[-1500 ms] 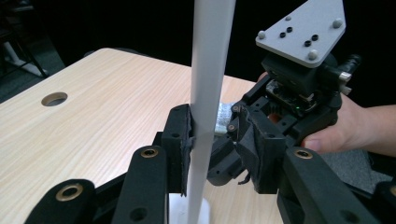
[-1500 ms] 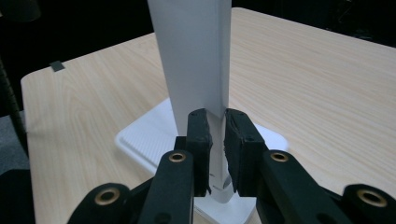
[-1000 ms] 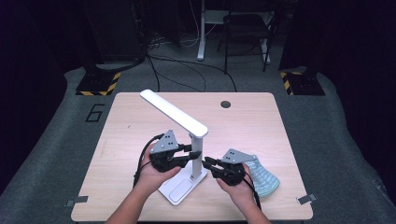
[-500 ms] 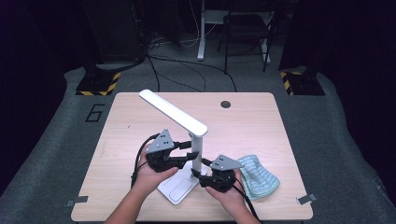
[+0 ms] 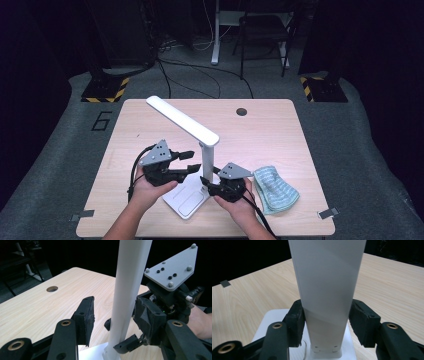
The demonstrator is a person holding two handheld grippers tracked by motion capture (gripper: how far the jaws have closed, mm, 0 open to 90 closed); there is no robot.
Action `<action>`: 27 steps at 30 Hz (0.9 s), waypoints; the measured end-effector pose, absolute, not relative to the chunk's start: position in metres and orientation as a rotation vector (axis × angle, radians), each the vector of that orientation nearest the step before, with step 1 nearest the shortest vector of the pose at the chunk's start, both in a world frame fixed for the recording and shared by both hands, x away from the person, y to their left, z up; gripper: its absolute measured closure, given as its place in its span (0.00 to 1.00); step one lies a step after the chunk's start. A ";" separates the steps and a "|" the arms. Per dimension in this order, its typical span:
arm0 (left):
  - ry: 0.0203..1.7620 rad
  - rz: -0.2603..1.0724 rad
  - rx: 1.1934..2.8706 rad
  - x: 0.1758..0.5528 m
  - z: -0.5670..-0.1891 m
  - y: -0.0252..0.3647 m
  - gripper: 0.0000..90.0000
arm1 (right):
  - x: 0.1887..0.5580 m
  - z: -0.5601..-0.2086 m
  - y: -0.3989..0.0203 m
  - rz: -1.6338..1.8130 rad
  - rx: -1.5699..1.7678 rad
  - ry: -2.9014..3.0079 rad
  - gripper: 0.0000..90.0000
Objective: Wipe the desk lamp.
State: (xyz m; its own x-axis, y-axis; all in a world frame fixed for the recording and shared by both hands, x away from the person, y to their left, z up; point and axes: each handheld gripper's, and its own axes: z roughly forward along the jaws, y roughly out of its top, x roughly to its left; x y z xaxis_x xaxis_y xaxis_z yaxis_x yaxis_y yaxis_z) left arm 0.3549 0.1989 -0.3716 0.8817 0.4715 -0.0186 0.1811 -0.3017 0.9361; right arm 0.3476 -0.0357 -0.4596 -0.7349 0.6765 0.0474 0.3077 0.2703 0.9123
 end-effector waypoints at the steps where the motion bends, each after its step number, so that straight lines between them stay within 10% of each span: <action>1: 0.488 0.306 1.879 0.355 -0.372 0.198 0.55 | 0.348 -0.460 -0.038 1.451 0.895 2.194 0.53; 27: 0.460 0.267 1.893 0.363 -0.380 0.165 0.53 | 0.365 -0.460 -0.069 1.550 0.918 2.236 0.71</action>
